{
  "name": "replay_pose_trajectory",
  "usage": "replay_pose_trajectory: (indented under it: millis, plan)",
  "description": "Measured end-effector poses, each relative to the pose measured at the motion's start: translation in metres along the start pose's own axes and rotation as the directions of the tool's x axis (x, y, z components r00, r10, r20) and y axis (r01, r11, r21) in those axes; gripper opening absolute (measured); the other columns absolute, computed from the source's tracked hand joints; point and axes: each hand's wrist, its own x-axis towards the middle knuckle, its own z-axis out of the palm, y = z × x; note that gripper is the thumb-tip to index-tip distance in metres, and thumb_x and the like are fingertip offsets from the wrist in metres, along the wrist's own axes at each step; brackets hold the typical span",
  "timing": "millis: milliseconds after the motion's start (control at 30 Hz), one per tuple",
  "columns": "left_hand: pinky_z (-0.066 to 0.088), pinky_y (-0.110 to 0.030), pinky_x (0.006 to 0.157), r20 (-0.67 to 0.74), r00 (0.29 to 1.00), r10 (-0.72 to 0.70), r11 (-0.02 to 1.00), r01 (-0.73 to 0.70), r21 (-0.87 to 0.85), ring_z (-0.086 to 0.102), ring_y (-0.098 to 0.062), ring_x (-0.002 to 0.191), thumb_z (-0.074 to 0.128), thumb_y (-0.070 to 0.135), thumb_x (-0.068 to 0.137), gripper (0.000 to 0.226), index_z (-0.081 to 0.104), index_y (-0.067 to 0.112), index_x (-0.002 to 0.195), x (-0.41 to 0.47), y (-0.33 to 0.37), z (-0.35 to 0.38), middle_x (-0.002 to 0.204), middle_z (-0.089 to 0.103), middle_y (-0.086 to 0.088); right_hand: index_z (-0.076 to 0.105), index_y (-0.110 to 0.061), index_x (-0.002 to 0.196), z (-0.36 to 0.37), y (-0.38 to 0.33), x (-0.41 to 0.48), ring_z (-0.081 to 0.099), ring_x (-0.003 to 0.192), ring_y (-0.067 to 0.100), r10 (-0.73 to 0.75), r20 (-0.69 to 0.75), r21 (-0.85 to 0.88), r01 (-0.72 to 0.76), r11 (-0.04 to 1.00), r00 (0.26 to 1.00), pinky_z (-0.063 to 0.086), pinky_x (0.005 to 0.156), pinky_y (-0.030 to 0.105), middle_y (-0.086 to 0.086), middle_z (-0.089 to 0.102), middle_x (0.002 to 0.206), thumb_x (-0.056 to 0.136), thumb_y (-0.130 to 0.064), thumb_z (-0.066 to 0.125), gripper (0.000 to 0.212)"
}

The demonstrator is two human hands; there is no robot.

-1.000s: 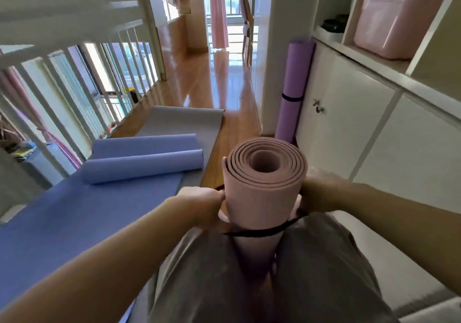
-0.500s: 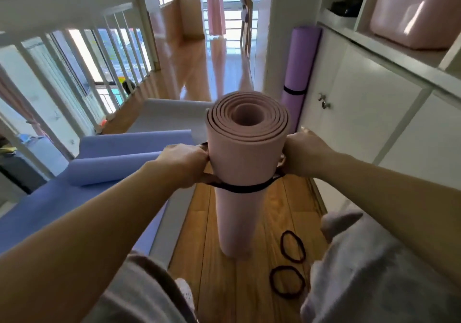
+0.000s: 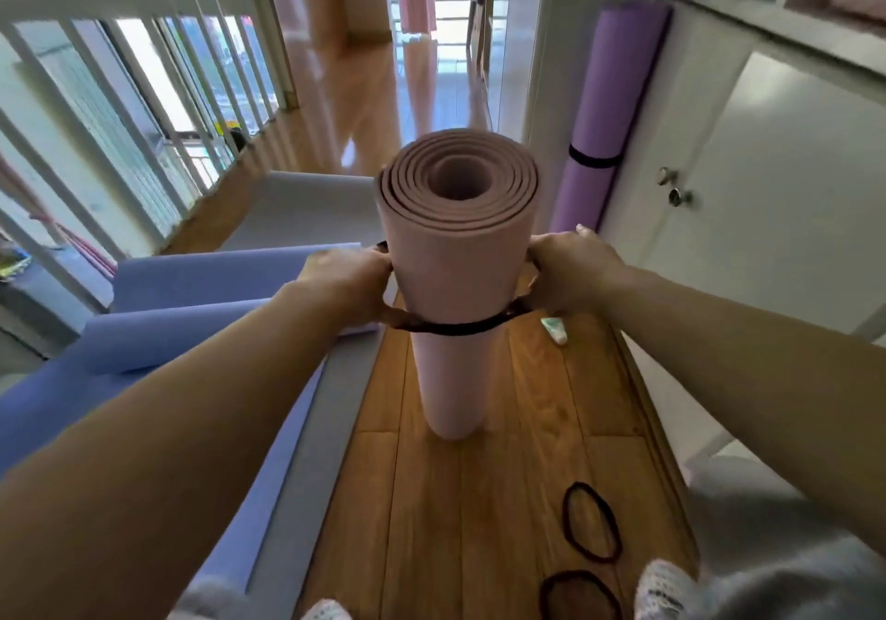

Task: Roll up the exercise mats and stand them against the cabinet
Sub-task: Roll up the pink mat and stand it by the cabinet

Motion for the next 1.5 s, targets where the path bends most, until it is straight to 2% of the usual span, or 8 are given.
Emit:
replay_pose_trajectory:
  millis: [367, 500, 733, 933, 1133, 1233, 1400, 1500]
  plan:
    - [0.047, -0.031, 0.073, 0.258, 0.966, -0.012, 0.995, 0.038, -0.095, 0.058, -0.020, 0.103, 0.060, 0.076, 0.069, 0.077, 0.045, 0.031, 0.131, 0.040, 0.016, 0.095, 0.115, 0.062, 0.004, 0.053, -0.027, 0.127, 0.092, 0.022, 0.041, 0.051, 0.122, 0.021, 0.011, 0.214, -0.001, -0.011, 1.000, 0.977, 0.026, 0.114, 0.052, -0.009, 0.061, 0.118, 0.079, -0.043, 0.072, 0.053]
    - [0.045, -0.029, 0.070, 0.093, 0.996, -0.005, 0.991, 0.017, -0.135, 0.059, -0.018, 0.092, 0.060, 0.068, 0.076, 0.063, 0.052, 0.026, 0.122, 0.044, 0.018, 0.094, 0.106, 0.064, 0.002, 0.054, -0.033, 0.082, 0.093, 0.031, 0.042, 0.059, 0.084, 0.007, -0.040, 0.147, 0.371, -0.018, 0.928, 0.988, 0.050, 0.071, 0.019, -0.021, 0.051, 0.080, 0.079, -0.013, 0.076, 0.030]
    - [0.055, -0.032, 0.080, 0.162, 0.987, 0.005, 0.915, 0.061, -0.399, 0.061, -0.015, 0.087, 0.069, 0.053, 0.079, 0.048, 0.058, 0.021, 0.114, 0.038, 0.017, 0.105, 0.096, 0.065, 0.006, 0.064, -0.017, 0.095, 0.075, 0.028, 0.040, 0.069, 0.091, 0.020, 0.145, 0.179, 0.857, -0.226, 0.463, 0.973, 0.057, 0.080, 0.032, 0.004, 0.071, 0.097, 0.086, -0.008, 0.068, 0.013]
    - [0.049, -0.025, 0.084, 0.185, 0.982, 0.034, 0.851, 0.069, -0.521, 0.060, -0.017, 0.089, 0.075, 0.029, 0.080, 0.036, 0.062, 0.016, 0.110, 0.026, 0.028, 0.095, 0.093, 0.062, 0.005, 0.064, -0.024, 0.077, 0.011, -0.003, 0.019, 0.067, 0.077, 0.012, 0.243, -0.042, 0.998, 0.050, -0.028, 0.969, 0.055, 0.077, 0.034, -0.006, 0.069, 0.074, 0.092, -0.030, 0.054, 0.019]
    - [0.049, -0.030, 0.082, 0.210, 0.973, -0.090, 0.787, 0.199, -0.584, 0.059, -0.024, 0.095, 0.068, 0.004, 0.080, 0.019, 0.063, 0.009, 0.098, 0.012, 0.040, 0.060, 0.104, 0.065, -0.011, 0.060, -0.032, 0.119, -0.027, -0.006, 0.003, 0.062, 0.105, 0.014, 0.213, -0.065, 0.997, 0.073, -0.031, 0.975, 0.052, 0.081, 0.042, -0.005, 0.067, 0.113, 0.081, -0.068, 0.049, 0.053]
    - [0.047, -0.023, 0.063, 0.094, 0.976, -0.195, 0.747, 0.210, -0.631, 0.057, -0.021, 0.082, 0.055, -0.001, 0.083, 0.017, 0.064, 0.004, 0.097, -0.004, 0.042, 0.038, 0.095, 0.065, -0.009, 0.059, -0.027, 0.123, -0.041, -0.014, -0.011, 0.060, 0.084, 0.013, 0.180, -0.058, 0.993, 0.076, -0.094, 0.982, 0.052, 0.051, 0.026, -0.004, 0.066, 0.107, 0.073, -0.079, 0.049, 0.073]
    - [0.058, -0.046, 0.079, 0.255, 0.947, -0.193, 0.009, 0.262, -0.965, 0.063, -0.023, 0.102, 0.051, -0.001, 0.093, 0.026, 0.061, 0.012, 0.113, -0.039, 0.039, -0.017, 0.106, 0.066, -0.008, 0.067, -0.017, 0.113, -0.050, -0.033, -0.033, 0.067, 0.102, 0.023, 0.131, -0.114, 0.990, 0.101, 0.101, 0.985, 0.054, 0.091, 0.040, 0.008, 0.070, 0.111, 0.072, -0.057, 0.069, 0.057]
    - [0.052, -0.053, 0.088, 0.132, 0.971, -0.199, -0.168, 0.099, -0.981, 0.060, -0.017, 0.104, 0.046, 0.019, 0.099, 0.019, 0.061, 0.021, 0.109, -0.061, 0.038, -0.061, 0.108, 0.064, 0.000, 0.058, -0.019, 0.124, -0.053, -0.040, -0.045, 0.066, 0.103, 0.019, 0.231, -0.157, 0.933, 0.068, 0.353, 0.960, 0.051, 0.097, 0.039, 0.004, 0.068, 0.114, 0.086, -0.034, 0.068, 0.041]
